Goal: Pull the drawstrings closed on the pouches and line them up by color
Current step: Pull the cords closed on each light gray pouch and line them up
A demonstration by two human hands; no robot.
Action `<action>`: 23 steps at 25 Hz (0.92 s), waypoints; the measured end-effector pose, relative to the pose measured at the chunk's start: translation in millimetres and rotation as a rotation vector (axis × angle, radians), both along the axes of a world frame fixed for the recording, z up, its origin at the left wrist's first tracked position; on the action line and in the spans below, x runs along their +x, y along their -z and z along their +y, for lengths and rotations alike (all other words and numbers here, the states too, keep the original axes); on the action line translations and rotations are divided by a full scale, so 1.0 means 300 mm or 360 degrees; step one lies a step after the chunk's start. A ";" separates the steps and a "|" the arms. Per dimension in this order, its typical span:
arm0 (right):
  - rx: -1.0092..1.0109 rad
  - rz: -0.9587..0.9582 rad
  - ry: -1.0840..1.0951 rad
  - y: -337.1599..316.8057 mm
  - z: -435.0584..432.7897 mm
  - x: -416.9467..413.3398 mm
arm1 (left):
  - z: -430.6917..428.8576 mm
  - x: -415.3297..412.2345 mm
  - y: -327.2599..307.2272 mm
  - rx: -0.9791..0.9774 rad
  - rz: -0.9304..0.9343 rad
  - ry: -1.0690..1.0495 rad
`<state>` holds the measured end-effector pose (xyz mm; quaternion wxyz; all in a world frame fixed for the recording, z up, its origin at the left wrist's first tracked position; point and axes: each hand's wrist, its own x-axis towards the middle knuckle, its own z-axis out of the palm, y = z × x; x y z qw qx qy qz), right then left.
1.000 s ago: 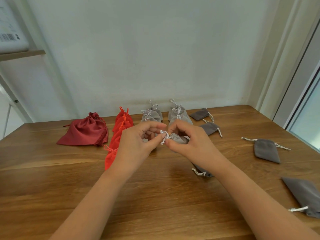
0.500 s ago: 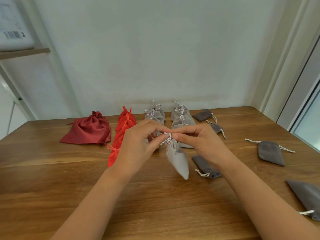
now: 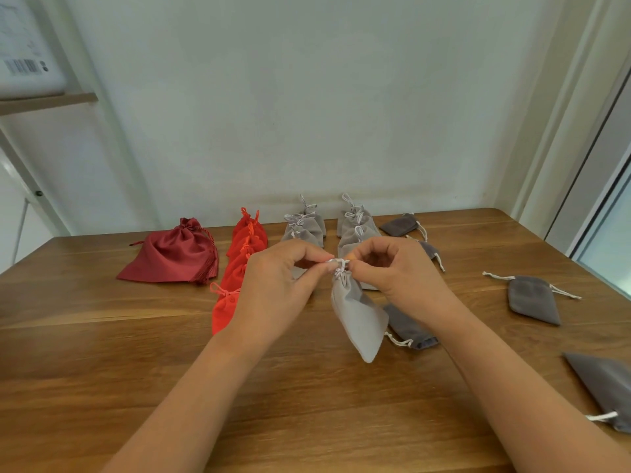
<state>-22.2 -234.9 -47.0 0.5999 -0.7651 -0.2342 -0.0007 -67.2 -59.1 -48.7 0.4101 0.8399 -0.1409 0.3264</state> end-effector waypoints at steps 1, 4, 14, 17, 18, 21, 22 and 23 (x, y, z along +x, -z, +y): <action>-0.0053 -0.0034 0.0045 -0.004 -0.010 0.005 | -0.003 -0.002 -0.002 -0.0026 0.0055 -0.0004; -0.0249 -0.0208 0.0118 -0.015 -0.035 0.008 | -0.029 -0.011 -0.005 -0.0218 0.0310 0.0128; 0.0077 -0.0176 -0.0130 -0.014 -0.047 0.024 | -0.011 0.020 0.005 -0.0867 0.0792 0.0517; 0.0206 -0.0129 -0.0204 -0.015 -0.053 0.040 | -0.011 0.033 0.036 -0.0842 0.1205 0.0643; 0.0203 -0.0122 -0.0228 -0.011 -0.054 0.044 | -0.019 0.033 0.045 -0.0801 0.1280 0.0707; 0.0168 -0.0054 -0.0229 -0.009 -0.069 0.055 | -0.037 0.025 0.047 -0.0837 0.1253 0.0821; 0.0152 -0.0028 -0.0219 -0.011 -0.077 0.057 | -0.037 0.027 0.046 -0.0856 0.1216 0.0801; 0.0113 -0.0009 -0.0201 -0.010 -0.086 0.059 | -0.039 0.028 0.046 -0.0832 0.1168 0.0745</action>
